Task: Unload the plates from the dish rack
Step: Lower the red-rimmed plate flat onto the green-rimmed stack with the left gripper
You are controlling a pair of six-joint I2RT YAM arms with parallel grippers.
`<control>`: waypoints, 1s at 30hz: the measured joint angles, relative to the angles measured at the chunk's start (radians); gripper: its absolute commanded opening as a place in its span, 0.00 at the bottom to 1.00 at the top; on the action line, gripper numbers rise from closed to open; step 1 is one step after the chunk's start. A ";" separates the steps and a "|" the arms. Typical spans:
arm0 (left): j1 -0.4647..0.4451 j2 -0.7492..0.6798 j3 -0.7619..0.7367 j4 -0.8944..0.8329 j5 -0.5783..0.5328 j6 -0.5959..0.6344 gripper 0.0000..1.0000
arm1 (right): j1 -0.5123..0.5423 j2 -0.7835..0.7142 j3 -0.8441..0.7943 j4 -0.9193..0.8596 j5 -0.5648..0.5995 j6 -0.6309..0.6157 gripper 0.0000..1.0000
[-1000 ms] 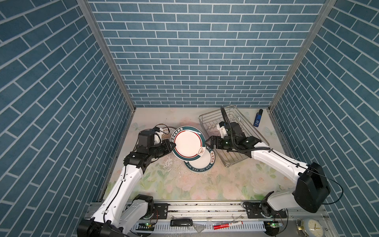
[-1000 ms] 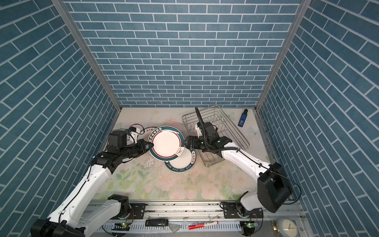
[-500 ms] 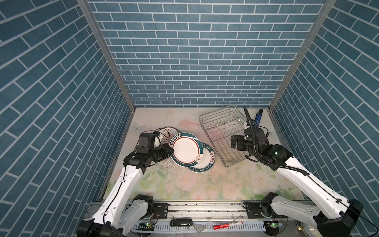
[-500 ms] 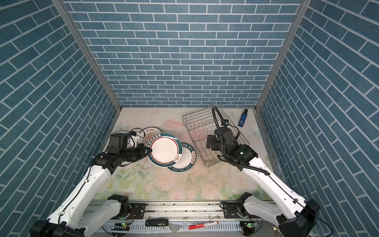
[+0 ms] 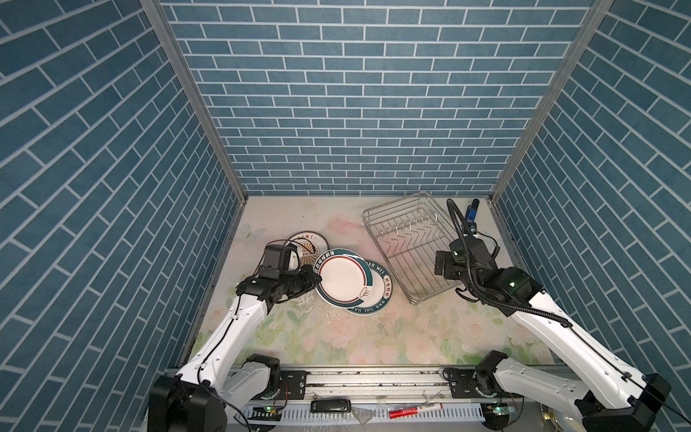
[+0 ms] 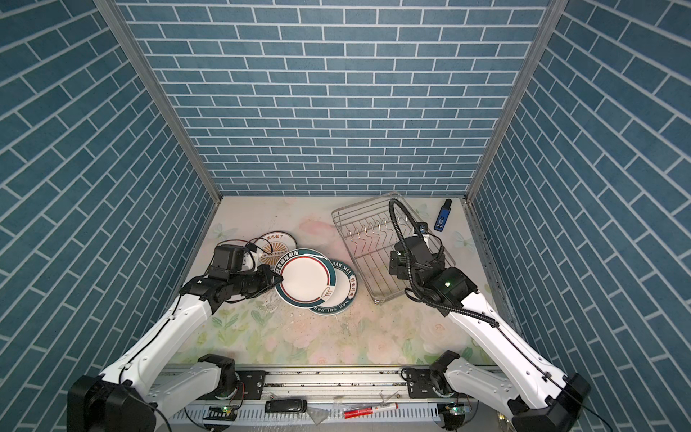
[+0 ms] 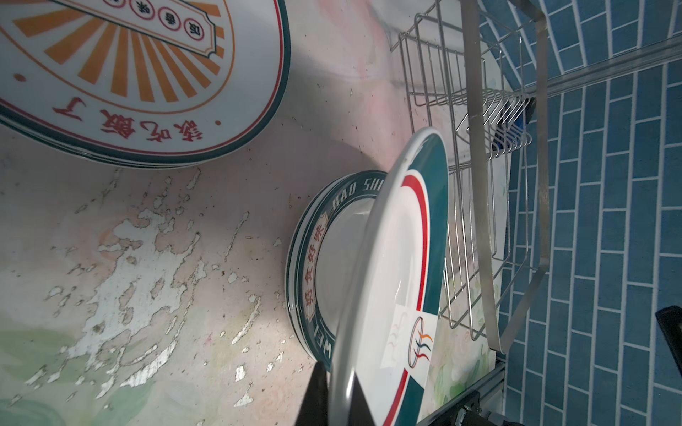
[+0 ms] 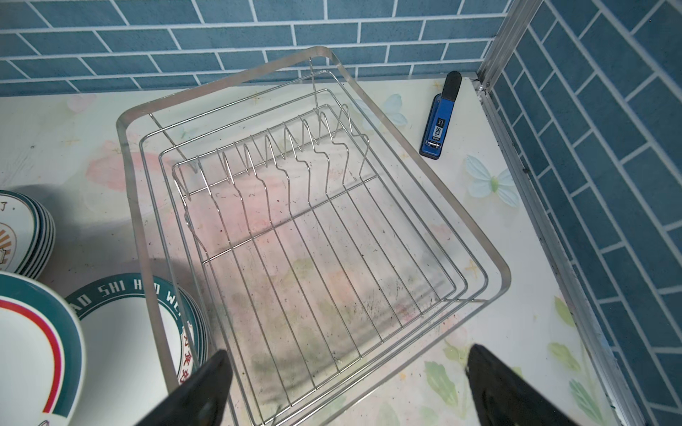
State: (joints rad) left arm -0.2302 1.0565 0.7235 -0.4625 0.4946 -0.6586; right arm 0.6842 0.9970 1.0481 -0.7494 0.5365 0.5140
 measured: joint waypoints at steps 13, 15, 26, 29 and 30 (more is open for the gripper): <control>-0.055 0.147 0.000 0.045 -0.082 -0.004 0.01 | -0.002 -0.014 -0.017 0.001 -0.004 -0.030 0.99; -0.062 0.176 0.000 0.065 -0.082 -0.007 0.01 | -0.002 -0.014 -0.019 0.002 -0.006 -0.034 0.99; -0.085 0.239 0.000 0.154 -0.077 -0.015 0.15 | -0.005 -0.021 -0.035 0.002 -0.011 -0.045 0.99; -0.089 0.260 -0.001 0.154 -0.085 -0.017 0.15 | -0.006 -0.021 -0.042 0.005 -0.015 -0.045 0.99; -0.090 0.266 -0.002 0.155 -0.087 -0.017 0.16 | -0.007 -0.021 -0.047 0.008 -0.017 -0.045 0.99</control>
State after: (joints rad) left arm -0.3199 1.3224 0.7212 -0.3077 0.4080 -0.6754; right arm 0.6773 0.9764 1.0012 -0.7418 0.5194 0.4694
